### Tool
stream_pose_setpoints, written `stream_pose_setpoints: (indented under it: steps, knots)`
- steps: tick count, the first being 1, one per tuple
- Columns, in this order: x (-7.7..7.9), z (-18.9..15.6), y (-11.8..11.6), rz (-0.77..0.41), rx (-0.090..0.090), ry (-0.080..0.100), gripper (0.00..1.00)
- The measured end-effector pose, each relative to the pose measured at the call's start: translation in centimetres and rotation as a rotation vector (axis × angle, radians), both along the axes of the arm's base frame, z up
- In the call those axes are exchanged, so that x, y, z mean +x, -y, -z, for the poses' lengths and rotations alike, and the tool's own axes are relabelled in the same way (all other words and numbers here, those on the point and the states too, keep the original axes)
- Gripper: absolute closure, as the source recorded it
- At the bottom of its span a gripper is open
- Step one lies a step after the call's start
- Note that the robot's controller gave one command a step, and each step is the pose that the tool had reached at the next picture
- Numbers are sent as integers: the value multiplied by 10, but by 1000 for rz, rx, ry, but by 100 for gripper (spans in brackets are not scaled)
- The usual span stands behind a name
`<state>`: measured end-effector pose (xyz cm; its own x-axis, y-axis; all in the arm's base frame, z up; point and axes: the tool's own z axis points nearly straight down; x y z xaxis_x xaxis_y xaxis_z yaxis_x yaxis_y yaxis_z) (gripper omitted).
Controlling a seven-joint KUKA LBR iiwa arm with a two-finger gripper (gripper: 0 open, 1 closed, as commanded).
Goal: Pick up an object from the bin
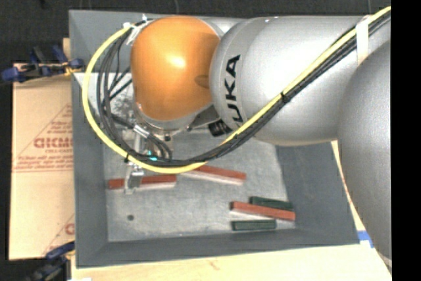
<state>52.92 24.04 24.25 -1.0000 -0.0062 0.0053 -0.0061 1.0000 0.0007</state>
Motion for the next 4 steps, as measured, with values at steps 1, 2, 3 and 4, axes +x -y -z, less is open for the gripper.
stream_pose_setpoints:
  steps: [1,2,3,4]
  knots:
    - [2,-5,1,5,2,8,0]
    - [-3,56,12,-20,4,12,0]
    - [7,163,30,150,7,8,100]
    - [7,163,30,152,7,8,100]
